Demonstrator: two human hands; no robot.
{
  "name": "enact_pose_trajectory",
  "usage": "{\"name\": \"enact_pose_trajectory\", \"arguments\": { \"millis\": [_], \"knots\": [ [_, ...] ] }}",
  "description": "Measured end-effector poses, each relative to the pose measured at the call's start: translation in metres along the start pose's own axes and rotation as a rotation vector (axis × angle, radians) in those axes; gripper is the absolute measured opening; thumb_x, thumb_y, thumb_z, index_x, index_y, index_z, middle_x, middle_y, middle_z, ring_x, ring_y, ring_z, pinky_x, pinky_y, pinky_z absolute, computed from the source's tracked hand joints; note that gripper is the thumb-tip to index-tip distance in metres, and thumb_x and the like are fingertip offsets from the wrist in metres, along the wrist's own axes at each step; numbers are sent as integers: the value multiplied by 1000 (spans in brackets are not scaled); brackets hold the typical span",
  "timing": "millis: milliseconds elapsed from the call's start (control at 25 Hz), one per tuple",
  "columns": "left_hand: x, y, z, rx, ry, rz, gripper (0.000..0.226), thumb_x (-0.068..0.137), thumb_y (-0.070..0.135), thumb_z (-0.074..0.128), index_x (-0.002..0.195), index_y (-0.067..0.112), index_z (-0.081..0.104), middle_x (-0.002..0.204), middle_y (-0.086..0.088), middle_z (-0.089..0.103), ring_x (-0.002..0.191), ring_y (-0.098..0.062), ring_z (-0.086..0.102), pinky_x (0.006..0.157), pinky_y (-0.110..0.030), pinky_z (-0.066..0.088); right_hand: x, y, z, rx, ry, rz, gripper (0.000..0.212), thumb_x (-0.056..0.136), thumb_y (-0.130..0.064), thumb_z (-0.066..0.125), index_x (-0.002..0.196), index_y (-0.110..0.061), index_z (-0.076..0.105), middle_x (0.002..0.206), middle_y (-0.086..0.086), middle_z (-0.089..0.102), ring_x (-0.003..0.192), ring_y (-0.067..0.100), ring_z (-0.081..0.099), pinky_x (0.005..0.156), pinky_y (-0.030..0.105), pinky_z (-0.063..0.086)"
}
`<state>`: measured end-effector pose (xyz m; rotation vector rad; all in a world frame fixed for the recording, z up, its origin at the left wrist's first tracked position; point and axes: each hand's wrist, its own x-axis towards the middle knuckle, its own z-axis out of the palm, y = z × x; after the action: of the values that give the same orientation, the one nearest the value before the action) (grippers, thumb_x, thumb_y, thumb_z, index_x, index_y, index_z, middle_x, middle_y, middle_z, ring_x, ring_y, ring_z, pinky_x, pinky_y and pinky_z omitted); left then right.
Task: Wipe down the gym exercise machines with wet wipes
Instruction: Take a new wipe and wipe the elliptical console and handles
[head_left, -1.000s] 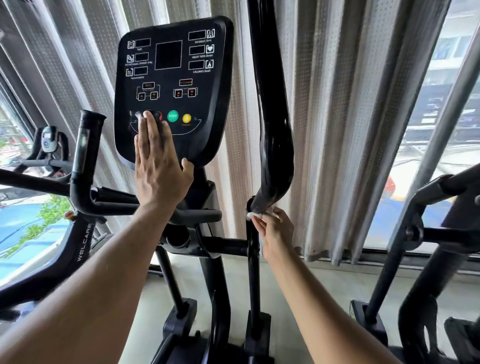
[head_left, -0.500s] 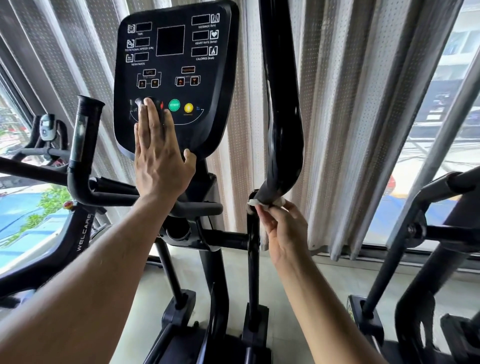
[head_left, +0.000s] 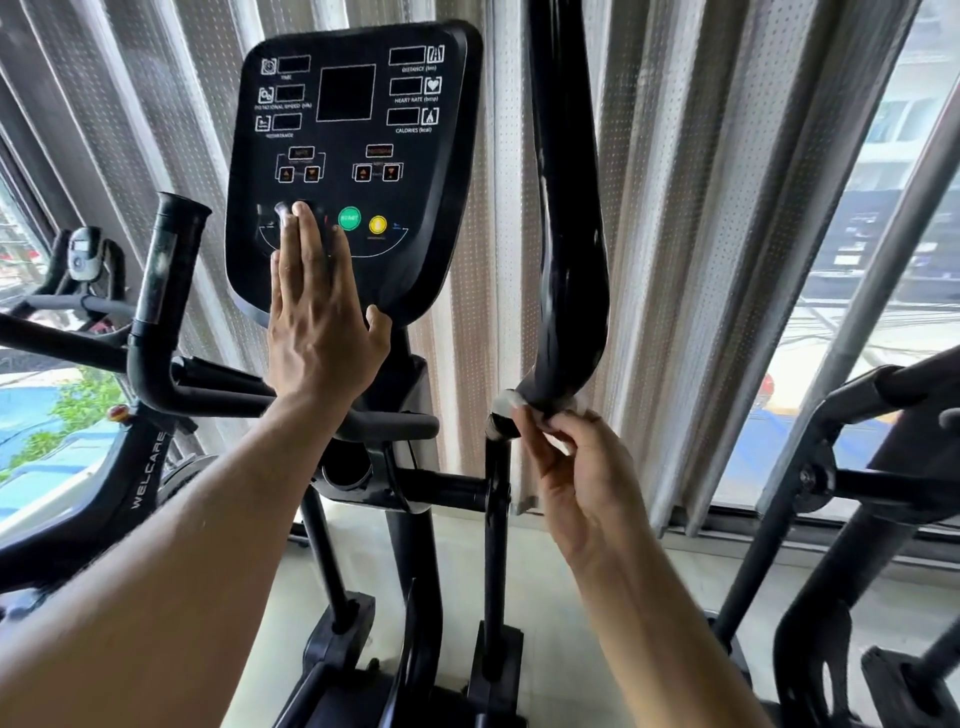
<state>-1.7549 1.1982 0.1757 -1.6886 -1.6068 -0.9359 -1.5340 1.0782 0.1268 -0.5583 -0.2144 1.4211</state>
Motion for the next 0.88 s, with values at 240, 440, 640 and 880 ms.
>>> {"name": "enact_pose_trajectory", "arguments": {
  "millis": [240, 440, 640, 880],
  "knots": [
    [0, 0, 0, -18, -1, -9, 95, 90, 24, 62, 165, 5, 7, 172, -20, -5, 161, -33, -3, 130, -48, 10, -62, -33, 27, -13, -186, -53, 29, 73, 6, 63, 101, 8, 64, 110, 26, 73, 104, 32, 74, 78, 25, 62],
    [-1, 0, -2, -15, -15, -12, 96, 90, 26, 64, 165, 5, 7, 172, -21, -6, 160, -33, -4, 131, -47, 8, -54, -31, 23, -92, -203, -134, 12, 91, 10, 55, 87, -1, 58, 77, 7, 71, 93, 26, 74, 75, 24, 61],
    [0, 0, -1, -22, -5, -9, 96, 89, 25, 64, 165, 5, 8, 172, -21, -4, 161, -33, -3, 131, -47, 9, -27, -15, 7, -123, -198, -119, 20, 89, 14, 55, 86, 0, 69, 94, 17, 75, 99, 31, 73, 80, 28, 63],
    [0, -1, -1, -41, 6, -7, 94, 90, 23, 63, 165, 5, 9, 172, -20, -3, 161, -33, -3, 131, -47, 9, 59, 20, -24, -338, -14, -43, 25, 89, 19, 52, 106, 12, 68, 108, 27, 73, 96, 31, 75, 79, 28, 62]
  ]
}}
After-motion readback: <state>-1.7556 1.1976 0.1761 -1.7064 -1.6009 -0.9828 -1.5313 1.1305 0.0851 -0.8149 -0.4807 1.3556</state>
